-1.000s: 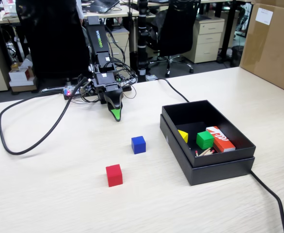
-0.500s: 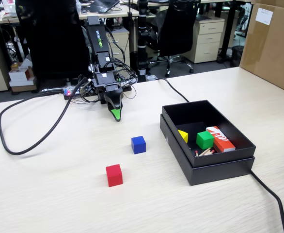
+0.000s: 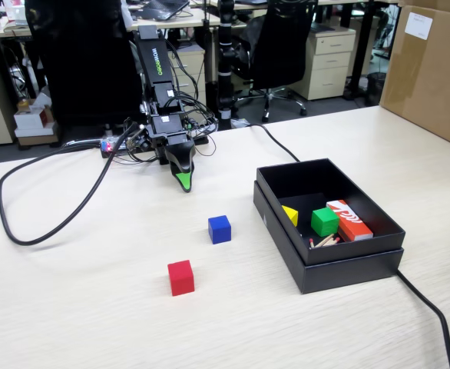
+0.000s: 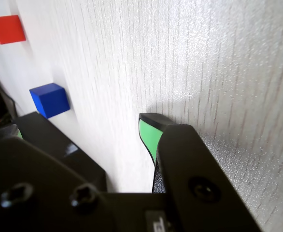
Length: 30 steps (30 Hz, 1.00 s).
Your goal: Put the red cube on top of the blue cube
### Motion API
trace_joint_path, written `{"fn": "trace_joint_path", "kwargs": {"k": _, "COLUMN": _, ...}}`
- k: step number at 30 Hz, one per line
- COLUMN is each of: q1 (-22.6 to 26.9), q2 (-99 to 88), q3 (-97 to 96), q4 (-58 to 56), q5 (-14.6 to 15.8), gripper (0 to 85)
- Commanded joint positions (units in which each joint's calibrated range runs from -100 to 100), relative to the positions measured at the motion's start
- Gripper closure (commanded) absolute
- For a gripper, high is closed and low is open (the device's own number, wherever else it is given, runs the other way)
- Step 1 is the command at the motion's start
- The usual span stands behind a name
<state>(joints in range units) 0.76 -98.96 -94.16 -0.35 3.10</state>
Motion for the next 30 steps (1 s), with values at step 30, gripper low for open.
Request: {"fn": "trace_joint_path", "kwargs": {"k": 30, "q1": -0.1, "q2": 0.6, "q3": 0.4, "q4": -1.6, "q5": -0.2, "gripper": 38.2}}
